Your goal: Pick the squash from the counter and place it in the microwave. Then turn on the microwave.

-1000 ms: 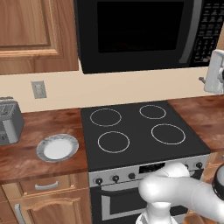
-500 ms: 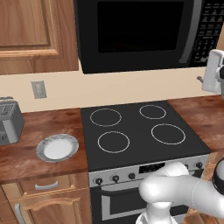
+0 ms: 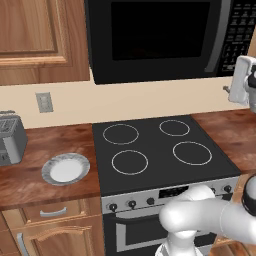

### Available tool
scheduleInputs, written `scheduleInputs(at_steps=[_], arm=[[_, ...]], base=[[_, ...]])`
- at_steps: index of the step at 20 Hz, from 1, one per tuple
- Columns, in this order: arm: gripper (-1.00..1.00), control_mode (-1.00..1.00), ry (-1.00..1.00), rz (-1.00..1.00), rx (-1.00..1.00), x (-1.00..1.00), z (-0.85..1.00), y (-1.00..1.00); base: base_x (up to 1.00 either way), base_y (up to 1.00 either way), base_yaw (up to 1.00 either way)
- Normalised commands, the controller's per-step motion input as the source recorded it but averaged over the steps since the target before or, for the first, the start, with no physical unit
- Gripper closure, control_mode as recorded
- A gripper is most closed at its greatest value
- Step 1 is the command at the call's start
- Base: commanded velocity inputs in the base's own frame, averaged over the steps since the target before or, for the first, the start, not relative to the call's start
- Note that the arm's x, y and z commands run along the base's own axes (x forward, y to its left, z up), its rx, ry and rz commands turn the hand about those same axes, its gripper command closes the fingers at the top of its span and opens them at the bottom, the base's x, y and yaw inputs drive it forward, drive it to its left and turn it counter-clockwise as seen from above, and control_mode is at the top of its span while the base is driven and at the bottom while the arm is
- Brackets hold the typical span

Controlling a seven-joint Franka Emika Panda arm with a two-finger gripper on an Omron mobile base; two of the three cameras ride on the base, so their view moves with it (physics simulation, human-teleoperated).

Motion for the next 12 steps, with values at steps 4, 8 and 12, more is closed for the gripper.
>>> scheduleInputs(at_steps=[4, 8, 12], arm=[[-1.0, -1.0, 0.0, 0.0, 0.01, 0.07, 0.0, -0.14], [-1.0, -1.0, 0.0, 0.0, 0.01, 0.05, -0.01, -0.12], [-1.0, -1.0, 0.0, 0.0, 0.0, 0.07, -0.03, -0.04]], base=[[0.0, 0.0, 0.0], [0.0, 0.0, 0.0], [0.0, 0.0, 0.0]])
